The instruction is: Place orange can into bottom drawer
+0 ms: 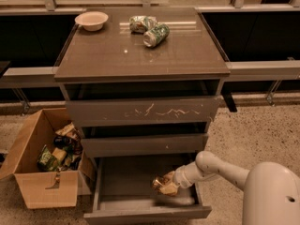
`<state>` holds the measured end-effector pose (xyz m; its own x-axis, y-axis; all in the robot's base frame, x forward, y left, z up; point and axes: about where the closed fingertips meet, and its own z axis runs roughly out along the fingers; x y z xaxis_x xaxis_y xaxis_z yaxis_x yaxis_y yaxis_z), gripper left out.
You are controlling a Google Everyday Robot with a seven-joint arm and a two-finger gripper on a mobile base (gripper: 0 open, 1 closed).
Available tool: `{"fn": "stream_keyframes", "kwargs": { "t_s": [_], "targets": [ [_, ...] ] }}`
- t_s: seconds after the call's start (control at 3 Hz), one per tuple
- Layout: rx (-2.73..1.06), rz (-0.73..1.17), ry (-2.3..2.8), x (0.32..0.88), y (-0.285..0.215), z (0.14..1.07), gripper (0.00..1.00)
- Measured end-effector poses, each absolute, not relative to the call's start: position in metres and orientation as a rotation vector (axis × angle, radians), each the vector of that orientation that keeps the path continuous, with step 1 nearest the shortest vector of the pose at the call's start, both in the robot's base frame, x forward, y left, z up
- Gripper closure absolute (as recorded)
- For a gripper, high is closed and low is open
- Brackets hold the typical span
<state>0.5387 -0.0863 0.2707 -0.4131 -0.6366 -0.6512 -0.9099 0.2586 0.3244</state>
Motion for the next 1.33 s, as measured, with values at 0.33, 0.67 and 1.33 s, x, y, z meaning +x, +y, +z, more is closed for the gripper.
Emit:
{"fn": "stream_keyframes", "kwargs": {
  "t_s": [0.33, 0.67, 1.33],
  "targets": [
    [-1.351, 0.944, 2.197, 0.549, -0.088, 0.241, 0.85],
    [-1.323, 0.937, 2.229, 0.559, -0.088, 0.223, 0.62],
    [-1.302, 0.972, 2.262, 0.563, -0.084, 0.195, 0.14]
  ]
}}
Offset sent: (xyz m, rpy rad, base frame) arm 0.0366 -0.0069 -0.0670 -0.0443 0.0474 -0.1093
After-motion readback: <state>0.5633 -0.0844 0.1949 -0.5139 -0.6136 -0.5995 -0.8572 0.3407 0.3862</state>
